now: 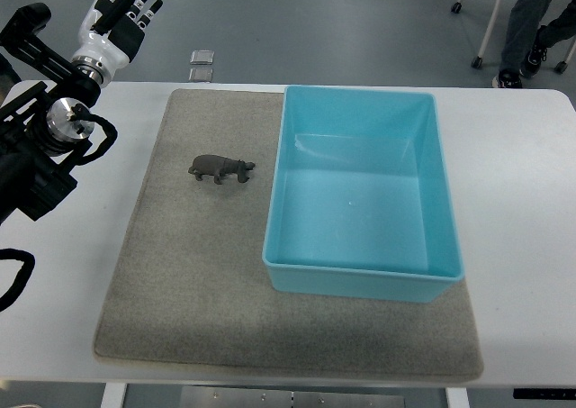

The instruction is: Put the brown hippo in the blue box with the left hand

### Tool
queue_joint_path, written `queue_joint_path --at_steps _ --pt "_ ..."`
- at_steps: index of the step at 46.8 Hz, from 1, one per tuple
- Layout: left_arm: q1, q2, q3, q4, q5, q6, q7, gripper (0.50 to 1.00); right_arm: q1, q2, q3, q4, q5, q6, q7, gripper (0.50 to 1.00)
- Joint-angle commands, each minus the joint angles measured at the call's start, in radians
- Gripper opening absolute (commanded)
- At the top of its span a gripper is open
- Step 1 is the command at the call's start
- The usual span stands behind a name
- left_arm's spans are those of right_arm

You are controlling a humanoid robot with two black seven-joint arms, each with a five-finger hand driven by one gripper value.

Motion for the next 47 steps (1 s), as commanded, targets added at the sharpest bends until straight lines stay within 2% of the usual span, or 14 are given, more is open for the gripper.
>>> queue_joint_path --at_steps 1,47 --pt "0.0 0.0 0.001 0.0 0.0 0.0 -0.002 0.996 0.0 0.0 0.0 -0.001 0.0 0.0 0.0 0.936" --pt "0.008 -0.001 0.001 0.0 0.009 0.0 -0.003 0.996 0.0 0.0 0.0 -0.001 0.0 0.0 0.0 0.936"
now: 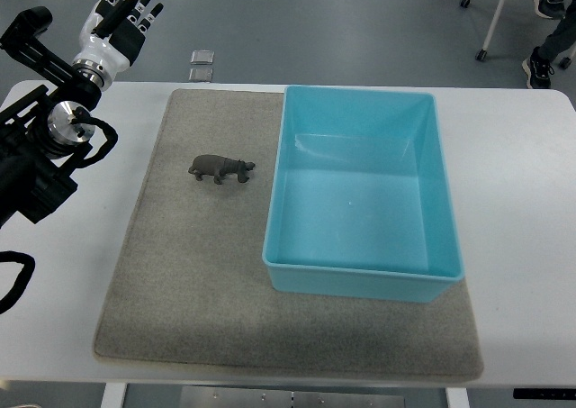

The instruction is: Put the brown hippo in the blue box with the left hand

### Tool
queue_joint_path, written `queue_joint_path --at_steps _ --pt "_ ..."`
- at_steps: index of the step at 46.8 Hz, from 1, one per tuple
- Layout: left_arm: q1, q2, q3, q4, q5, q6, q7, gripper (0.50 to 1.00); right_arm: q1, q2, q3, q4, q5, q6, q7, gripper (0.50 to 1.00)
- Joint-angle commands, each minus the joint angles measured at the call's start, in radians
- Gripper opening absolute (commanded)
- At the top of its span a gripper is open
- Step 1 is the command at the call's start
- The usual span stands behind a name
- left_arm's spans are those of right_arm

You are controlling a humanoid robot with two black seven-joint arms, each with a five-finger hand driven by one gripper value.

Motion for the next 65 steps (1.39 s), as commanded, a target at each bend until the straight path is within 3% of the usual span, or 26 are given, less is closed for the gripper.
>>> queue_joint_path --at_steps 1,32,47,65 --pt "-0.003 0.0 0.0 0.001 0.002 0.0 0.0 0.996 0.0 0.0 0.0 0.001 0.0 0.0 0.0 0.936" --pt "-0.007 0.023 0.025 -0.013 0.014 -0.002 0.005 0.996 0.0 0.0 0.0 -0.001 0.0 0.0 0.0 0.936" --pt "-0.046 0.037 0.233 -0.036 0.145 -0.008 0.005 0.996 0.0 0.0 0.001 -0.001 0.0 0.0 0.0 0.936" --pt "-0.084 0.135 0.365 -0.252 0.545 -0.014 0.012 0.996 0.0 0.0 0.0 -0.001 0.0 0.0 0.0 0.936"
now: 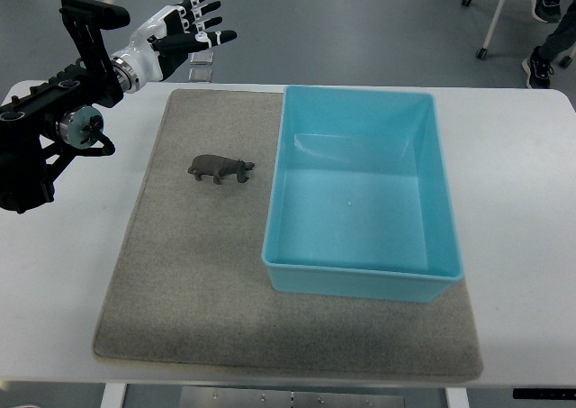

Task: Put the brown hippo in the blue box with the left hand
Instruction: 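Swing the left hand over the mat toward the brown hippo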

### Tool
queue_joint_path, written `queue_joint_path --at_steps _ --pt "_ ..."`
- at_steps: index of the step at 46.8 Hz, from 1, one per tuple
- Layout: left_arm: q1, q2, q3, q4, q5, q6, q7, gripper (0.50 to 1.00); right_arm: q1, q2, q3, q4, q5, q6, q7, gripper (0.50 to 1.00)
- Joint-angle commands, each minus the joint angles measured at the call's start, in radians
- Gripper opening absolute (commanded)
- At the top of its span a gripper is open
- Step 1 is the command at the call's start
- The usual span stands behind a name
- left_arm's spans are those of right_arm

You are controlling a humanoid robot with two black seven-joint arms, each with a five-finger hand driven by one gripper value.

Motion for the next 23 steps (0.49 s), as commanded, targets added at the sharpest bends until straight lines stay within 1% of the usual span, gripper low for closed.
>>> queue_joint_path --at_steps 1,7,16,23 --pt "-0.012 0.027 0.052 -0.056 0.09 -0.007 0.001 0.996 0.0 0.0 0.0 0.001 0.0 0.0 0.0 0.936" --pt "-0.043 0.059 0.124 -0.097 0.211 -0.018 0.001 0.996 0.0 0.0 0.0 0.001 0.0 0.0 0.0 0.936" --pt "-0.076 0.079 0.166 -0.103 0.432 -0.099 0.001 0.996 0.0 0.0 0.0 -0.001 0.0 0.0 0.0 0.936" --pt "-0.096 0.111 0.166 -0.14 0.596 -0.133 -0.001 0.996 0.0 0.0 0.0 0.001 0.0 0.0 0.0 0.936"
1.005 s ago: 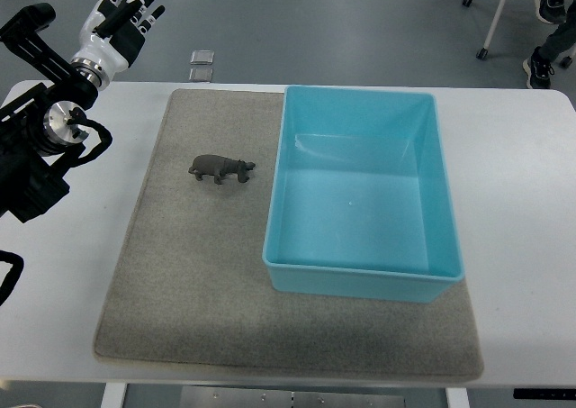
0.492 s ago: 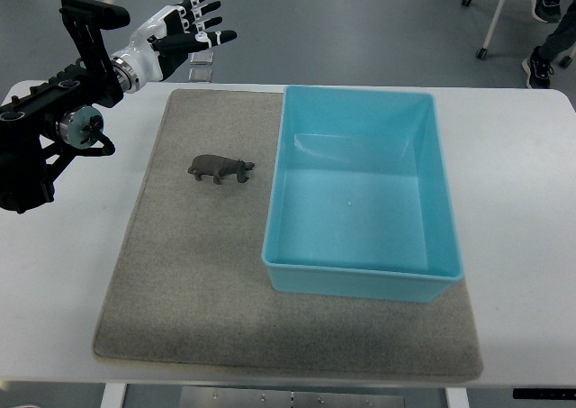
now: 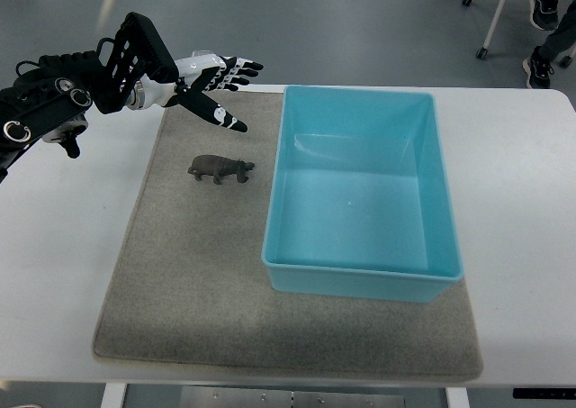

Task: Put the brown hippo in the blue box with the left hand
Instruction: 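Swing the left hand over the mat toward the brown hippo, then lower the left hand onto the brown hippo and close fingers around it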

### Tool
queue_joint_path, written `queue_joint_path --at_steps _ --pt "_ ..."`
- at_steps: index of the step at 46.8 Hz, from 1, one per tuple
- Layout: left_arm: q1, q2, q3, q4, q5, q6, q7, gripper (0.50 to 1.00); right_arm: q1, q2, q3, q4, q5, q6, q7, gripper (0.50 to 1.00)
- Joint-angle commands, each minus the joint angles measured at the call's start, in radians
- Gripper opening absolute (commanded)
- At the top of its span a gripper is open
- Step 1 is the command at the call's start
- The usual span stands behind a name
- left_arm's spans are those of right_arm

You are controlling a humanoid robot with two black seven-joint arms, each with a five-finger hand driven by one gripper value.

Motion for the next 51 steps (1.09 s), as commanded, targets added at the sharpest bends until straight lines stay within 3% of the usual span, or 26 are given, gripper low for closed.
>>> queue_joint_path --at_steps 1,18,31,51 --pt "-0.009 0.024 0.0 -0.03 0.078 -0.016 -0.001 0.996 0.0 0.0 0.0 -0.001 0.0 0.0 0.0 0.936" --pt "-0.056 0.052 0.0 -0.094 0.38 -0.099 -0.002 0.999 0.0 0.0 0.0 0.001 0.0 0.0 0.0 0.936" --pt "-0.058 0.055 -0.002 -0.123 0.628 -0.095 -0.019 0.996 0.0 0.0 0.0 0.001 0.0 0.0 0.0 0.936" --pt "-0.04 0.047 0.0 -0.112 0.645 -0.095 -0.017 0.996 0.0 0.0 0.0 -0.001 0.0 0.0 0.0 0.936"
